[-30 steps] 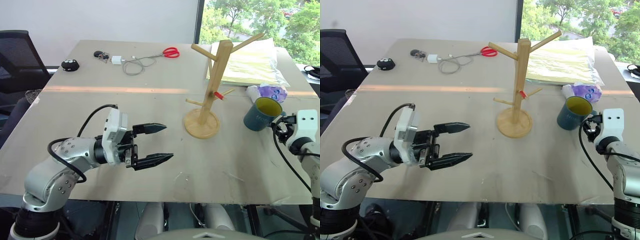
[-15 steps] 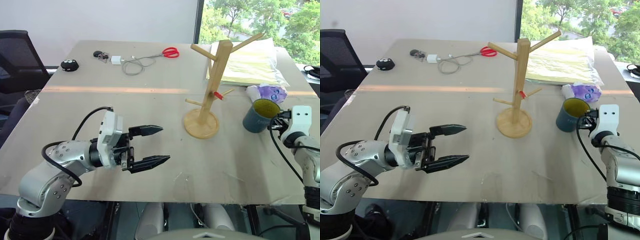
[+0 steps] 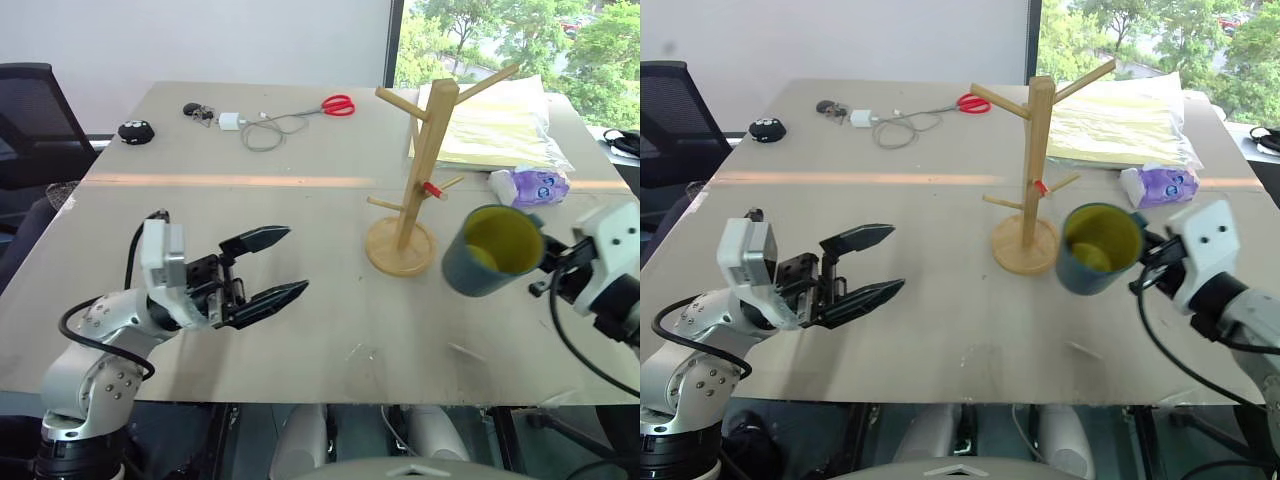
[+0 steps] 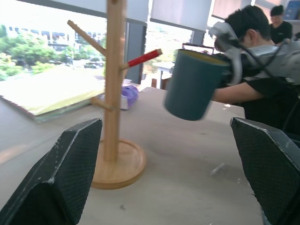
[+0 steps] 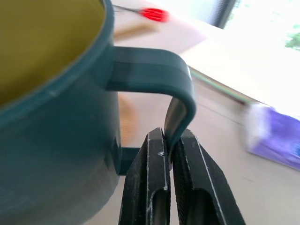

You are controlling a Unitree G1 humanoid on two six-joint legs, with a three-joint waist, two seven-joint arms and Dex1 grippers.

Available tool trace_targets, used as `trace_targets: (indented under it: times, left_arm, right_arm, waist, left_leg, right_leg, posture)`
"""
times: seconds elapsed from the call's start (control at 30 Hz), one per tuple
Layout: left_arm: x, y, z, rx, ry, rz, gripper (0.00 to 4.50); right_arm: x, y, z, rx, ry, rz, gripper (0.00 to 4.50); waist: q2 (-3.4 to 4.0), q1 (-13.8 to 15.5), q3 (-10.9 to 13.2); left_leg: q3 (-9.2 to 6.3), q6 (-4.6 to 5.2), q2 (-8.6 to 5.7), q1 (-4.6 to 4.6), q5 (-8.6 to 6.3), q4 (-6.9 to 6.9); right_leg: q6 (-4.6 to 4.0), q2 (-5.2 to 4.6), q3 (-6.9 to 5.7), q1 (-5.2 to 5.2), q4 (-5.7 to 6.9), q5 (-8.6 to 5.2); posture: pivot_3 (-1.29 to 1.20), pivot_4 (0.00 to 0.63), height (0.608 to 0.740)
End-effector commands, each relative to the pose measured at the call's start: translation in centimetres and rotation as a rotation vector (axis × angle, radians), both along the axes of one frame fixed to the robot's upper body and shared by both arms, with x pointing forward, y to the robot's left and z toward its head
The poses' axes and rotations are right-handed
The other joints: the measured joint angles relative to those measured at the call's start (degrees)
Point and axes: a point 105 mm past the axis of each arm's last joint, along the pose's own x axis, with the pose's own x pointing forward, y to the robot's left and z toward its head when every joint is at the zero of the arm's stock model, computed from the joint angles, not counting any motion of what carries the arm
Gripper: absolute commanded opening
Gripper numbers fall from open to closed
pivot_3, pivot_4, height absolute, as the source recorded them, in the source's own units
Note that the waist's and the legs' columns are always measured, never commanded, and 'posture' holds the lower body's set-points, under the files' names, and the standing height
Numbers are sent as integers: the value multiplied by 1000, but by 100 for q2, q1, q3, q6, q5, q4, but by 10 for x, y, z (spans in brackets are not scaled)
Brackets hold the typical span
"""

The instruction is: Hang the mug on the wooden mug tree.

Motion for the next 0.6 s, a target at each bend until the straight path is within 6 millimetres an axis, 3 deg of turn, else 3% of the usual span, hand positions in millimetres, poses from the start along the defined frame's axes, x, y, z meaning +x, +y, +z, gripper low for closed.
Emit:
trace_targets:
  times: [0.03, 0.3, 0.57, 0.6]
  left_arm:
    - [-2, 13, 0, 16, -31, -4, 4500]
    - [4, 5, 1, 24, -24, -13, 4500]
    - [1, -1, 0, 15, -22, 15, 4500]
    - [1, -2, 0, 14, -21, 18, 4500]
  right_arm:
    - [-4, 25, 13, -23, -48, 23, 46]
    - [12, 45, 27, -74, -81, -19, 46]
    - [41, 59, 44, -67, -71, -62, 46]
    - [43, 62, 44, -68, -63, -58, 293]
  waist:
    - [-1, -6, 0]
    - [-6, 27, 1]
    - [-7, -38, 2]
    - [-7, -61, 2]
  left_leg:
    - [0, 0, -1, 0, 0, 5]
    - [-5, -22, -10, -16, 13, 1]
    - [-5, -22, -10, -21, 13, -2]
    - [-5, -22, -10, -22, 13, -2]
  right_leg:
    - [-3, -2, 1, 1, 0, 1]
    - [-6, -11, -2, -5, -4, 1]
    - [-5, -10, -2, -8, -5, 1]
    - [-4, -11, -2, -9, -6, 2]
  posture:
    - [0, 150, 740]
    - [0, 150, 740]
    - [0, 150, 740]
    - [0, 150, 740]
